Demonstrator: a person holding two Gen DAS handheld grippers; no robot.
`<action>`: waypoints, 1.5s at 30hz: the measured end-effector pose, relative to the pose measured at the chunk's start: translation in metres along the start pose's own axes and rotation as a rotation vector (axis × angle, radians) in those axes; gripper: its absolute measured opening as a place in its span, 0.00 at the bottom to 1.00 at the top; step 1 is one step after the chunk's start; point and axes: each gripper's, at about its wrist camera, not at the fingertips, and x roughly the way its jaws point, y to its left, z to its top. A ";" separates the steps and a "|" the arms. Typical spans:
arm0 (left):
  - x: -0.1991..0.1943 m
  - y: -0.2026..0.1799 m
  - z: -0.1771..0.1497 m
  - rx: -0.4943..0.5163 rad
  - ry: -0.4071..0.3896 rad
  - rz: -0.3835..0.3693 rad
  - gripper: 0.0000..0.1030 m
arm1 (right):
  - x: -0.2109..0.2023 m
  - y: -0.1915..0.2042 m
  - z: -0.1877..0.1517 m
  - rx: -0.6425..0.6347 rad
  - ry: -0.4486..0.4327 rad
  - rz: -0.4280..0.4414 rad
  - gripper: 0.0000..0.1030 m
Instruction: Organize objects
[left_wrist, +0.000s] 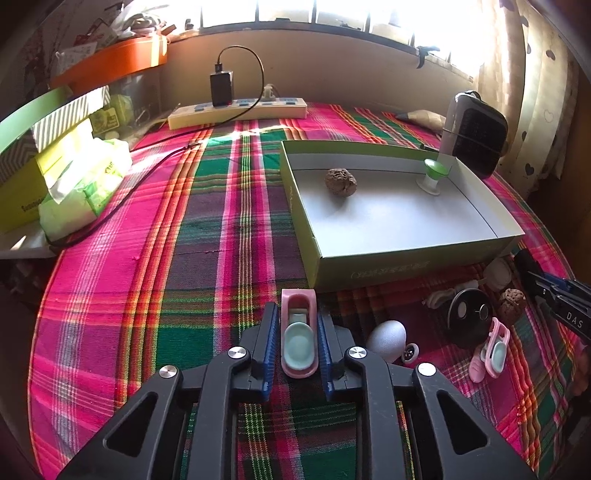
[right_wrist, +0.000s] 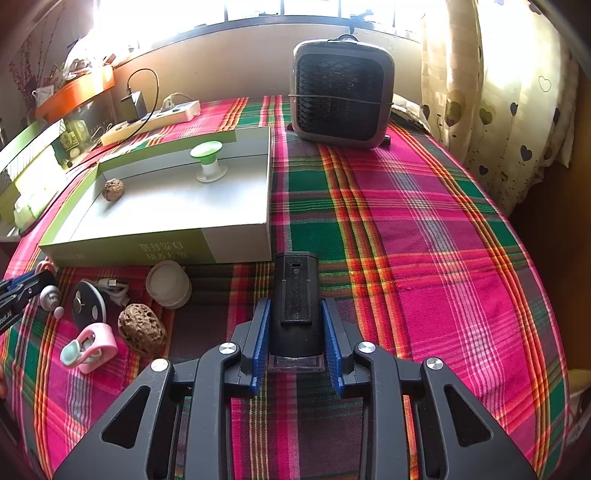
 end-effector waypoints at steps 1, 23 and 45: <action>0.000 0.000 0.000 -0.001 0.000 0.001 0.16 | 0.000 0.000 0.000 0.000 0.000 0.000 0.28; -0.001 0.003 0.000 -0.027 -0.002 -0.005 0.15 | 0.000 -0.001 0.000 0.003 0.002 0.017 0.28; -0.027 0.002 0.009 -0.037 -0.032 -0.016 0.15 | -0.023 -0.004 0.012 -0.005 -0.043 0.076 0.28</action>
